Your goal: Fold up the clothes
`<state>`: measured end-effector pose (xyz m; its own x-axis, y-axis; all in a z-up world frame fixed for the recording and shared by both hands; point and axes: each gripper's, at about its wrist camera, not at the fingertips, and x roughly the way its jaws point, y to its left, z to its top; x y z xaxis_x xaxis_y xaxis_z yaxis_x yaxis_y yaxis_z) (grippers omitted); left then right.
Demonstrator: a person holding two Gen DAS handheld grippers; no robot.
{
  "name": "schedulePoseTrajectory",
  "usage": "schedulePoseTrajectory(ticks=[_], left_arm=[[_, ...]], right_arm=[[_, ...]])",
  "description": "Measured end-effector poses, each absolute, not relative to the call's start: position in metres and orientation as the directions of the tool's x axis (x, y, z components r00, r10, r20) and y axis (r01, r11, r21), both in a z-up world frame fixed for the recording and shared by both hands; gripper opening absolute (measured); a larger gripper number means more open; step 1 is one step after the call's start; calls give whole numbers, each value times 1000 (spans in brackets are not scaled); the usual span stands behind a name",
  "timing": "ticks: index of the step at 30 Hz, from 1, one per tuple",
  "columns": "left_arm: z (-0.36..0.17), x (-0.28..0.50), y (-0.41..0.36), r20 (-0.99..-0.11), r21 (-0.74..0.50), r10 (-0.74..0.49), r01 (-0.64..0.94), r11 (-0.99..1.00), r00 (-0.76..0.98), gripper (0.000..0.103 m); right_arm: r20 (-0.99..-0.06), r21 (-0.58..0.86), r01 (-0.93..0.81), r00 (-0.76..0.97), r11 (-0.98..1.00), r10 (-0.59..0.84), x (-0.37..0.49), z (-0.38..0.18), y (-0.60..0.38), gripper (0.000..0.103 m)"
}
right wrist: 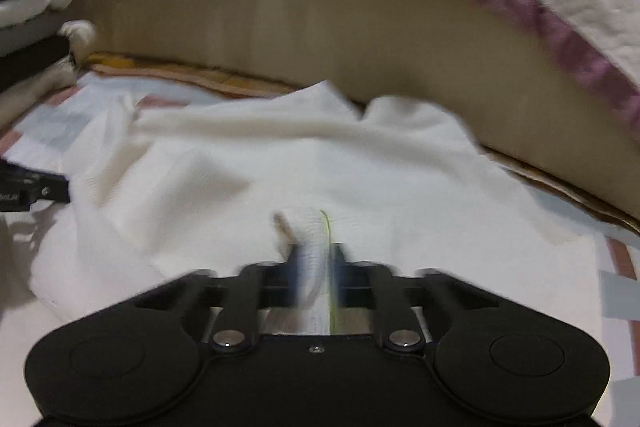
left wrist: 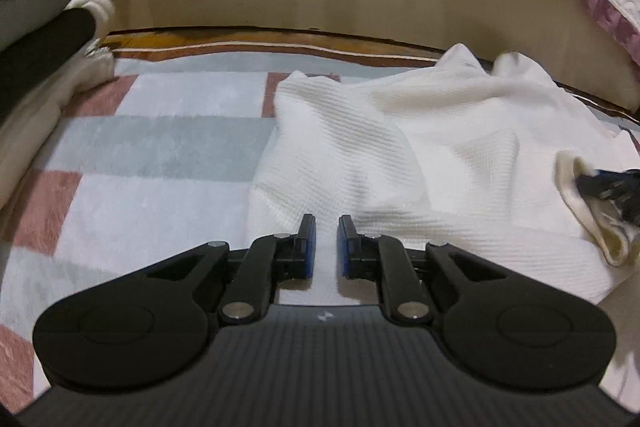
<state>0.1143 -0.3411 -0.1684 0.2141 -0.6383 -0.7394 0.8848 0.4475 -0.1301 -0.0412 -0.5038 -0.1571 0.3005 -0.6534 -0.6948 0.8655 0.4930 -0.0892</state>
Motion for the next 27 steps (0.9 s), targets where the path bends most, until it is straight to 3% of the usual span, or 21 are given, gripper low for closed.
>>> schedulePoseTrajectory(ticks=[11, 14, 17, 19, 20, 21, 23, 27], left_arm=[[-172, 117, -333, -716, -187, -661, 851, 491, 225, 12], [-171, 118, -333, -719, -181, -655, 848, 498, 231, 12], [-168, 120, -331, -729, -186, -644, 839, 512, 232, 13], [-163, 121, -327, -728, -171, -633, 825, 539, 263, 13], [-160, 122, -324, -717, -172, -640, 819, 547, 277, 15], [-157, 122, -321, -705, -175, -648, 814, 554, 290, 18], [-151, 125, -318, -678, -194, -673, 811, 551, 295, 24], [-144, 129, -327, -623, -250, -743, 838, 485, 245, 31]], right_arm=[[-655, 300, 938, 334, 172, -677, -220, -132, -548, 6], [-705, 279, 939, 342, 200, -622, -227, -151, -555, 10], [-779, 179, 975, 220, 128, -587, -234, -165, -556, 21], [-775, 281, 958, 263, 60, -574, -255, -167, -552, 26], [-754, 374, 927, 328, 39, -569, -263, -169, -549, 35], [-725, 464, 886, 392, 19, -566, -271, -170, -547, 52], [-685, 581, 814, 480, -11, -548, -274, -175, -546, 63], [-703, 559, 828, 493, 29, -512, -246, -185, -551, 65]])
